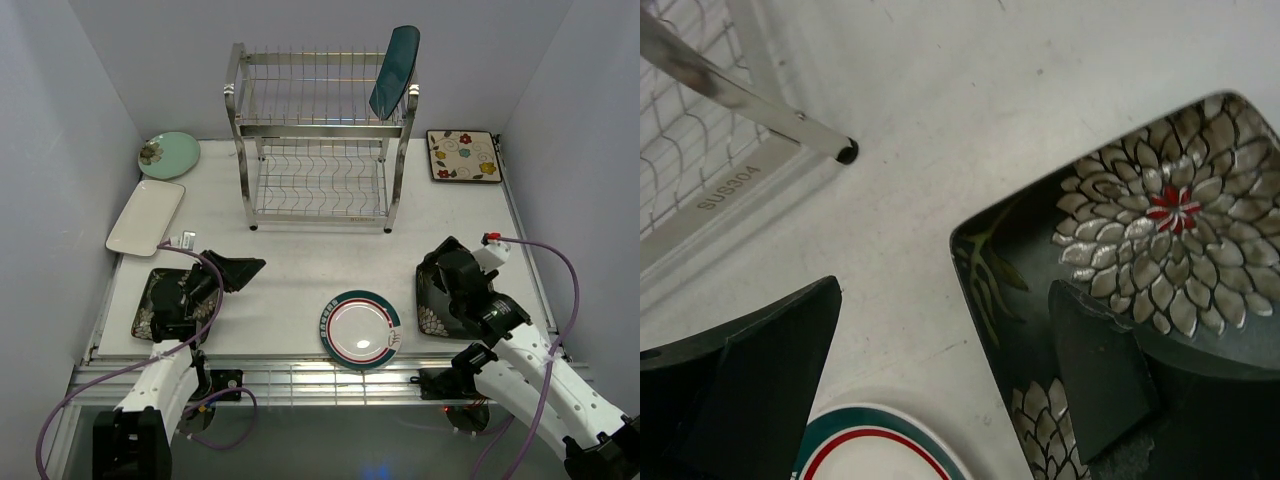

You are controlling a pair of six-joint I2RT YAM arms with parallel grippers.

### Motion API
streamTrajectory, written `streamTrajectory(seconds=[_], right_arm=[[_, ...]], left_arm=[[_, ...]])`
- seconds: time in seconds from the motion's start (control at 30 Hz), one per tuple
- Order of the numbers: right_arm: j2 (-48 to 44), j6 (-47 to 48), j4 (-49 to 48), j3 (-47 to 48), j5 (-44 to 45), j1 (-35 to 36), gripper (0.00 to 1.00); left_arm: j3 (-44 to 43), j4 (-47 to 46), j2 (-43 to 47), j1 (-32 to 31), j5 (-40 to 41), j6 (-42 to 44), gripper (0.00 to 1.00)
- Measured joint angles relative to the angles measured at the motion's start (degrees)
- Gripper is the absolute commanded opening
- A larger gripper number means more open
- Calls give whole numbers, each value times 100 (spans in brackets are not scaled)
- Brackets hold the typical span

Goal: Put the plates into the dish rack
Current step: Insert the plate into the dish rack, then pick up the plate at the center of the board.

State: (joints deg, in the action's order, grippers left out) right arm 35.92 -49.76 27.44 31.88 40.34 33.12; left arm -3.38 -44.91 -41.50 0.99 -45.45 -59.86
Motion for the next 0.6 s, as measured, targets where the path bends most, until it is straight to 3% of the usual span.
streamTrajectory(seconds=[0.2, 0.6], right_arm=[[221, -1211, 756, -284, -136, 0, 91], [-57, -1788, 1080, -723, 114, 0, 92]], left_arm=[[-20, 13, 46, 0, -44, 7, 98], [-125, 37, -166, 0, -197, -2, 98]])
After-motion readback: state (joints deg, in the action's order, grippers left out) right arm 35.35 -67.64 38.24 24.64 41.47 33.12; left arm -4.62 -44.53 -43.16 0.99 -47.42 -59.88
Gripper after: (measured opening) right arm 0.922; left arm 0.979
